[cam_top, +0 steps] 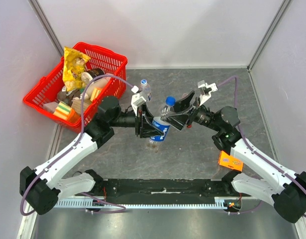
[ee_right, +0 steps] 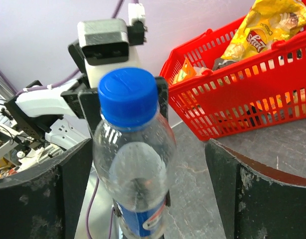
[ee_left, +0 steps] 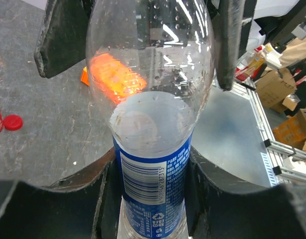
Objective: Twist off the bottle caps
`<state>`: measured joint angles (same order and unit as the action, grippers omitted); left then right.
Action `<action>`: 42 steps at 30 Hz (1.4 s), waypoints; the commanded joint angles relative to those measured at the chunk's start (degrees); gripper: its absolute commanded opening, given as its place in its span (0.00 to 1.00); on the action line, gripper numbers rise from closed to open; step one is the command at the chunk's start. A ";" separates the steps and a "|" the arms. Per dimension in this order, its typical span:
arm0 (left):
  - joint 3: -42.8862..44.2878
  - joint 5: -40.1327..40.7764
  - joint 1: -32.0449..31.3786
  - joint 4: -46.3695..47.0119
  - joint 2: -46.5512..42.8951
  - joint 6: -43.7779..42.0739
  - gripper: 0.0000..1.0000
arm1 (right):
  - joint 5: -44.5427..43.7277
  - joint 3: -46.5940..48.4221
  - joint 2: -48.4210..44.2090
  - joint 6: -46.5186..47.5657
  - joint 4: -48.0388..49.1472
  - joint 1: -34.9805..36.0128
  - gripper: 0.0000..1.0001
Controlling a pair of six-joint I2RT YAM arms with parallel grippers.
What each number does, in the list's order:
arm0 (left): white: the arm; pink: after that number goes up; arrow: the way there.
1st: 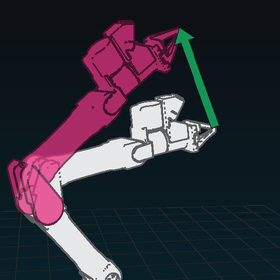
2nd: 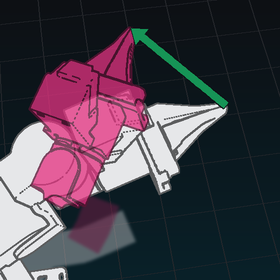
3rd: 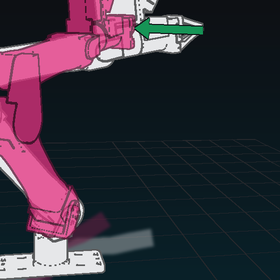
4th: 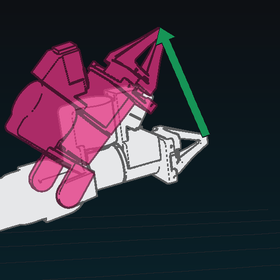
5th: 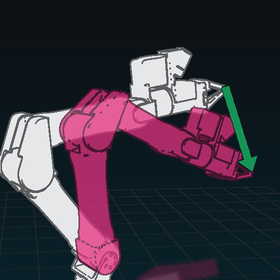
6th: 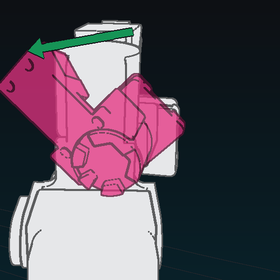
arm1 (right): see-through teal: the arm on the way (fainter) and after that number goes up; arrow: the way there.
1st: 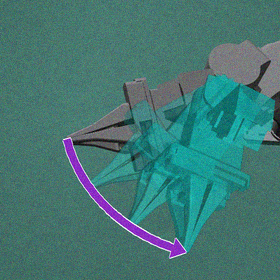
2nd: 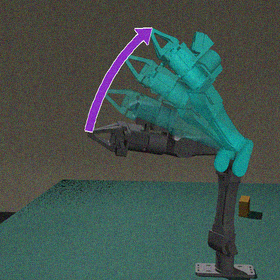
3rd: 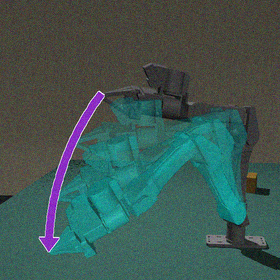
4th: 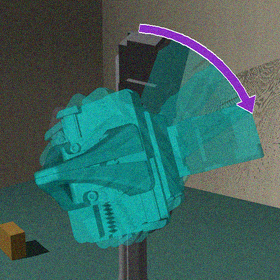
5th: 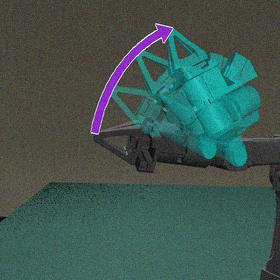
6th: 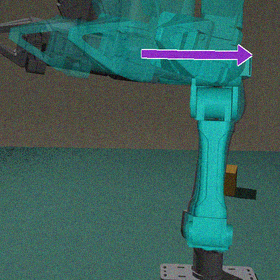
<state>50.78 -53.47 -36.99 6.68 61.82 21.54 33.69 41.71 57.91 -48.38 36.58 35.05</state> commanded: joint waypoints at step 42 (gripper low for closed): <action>-4.38 16.47 -3.52 -37.97 -1.97 -23.30 0.30 | -4.25 -11.92 -13.88 6.72 -31.22 0.20 0.98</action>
<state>44.60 -37.43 -39.05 -31.20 59.35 0.80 29.82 30.13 44.93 -40.01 3.86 35.09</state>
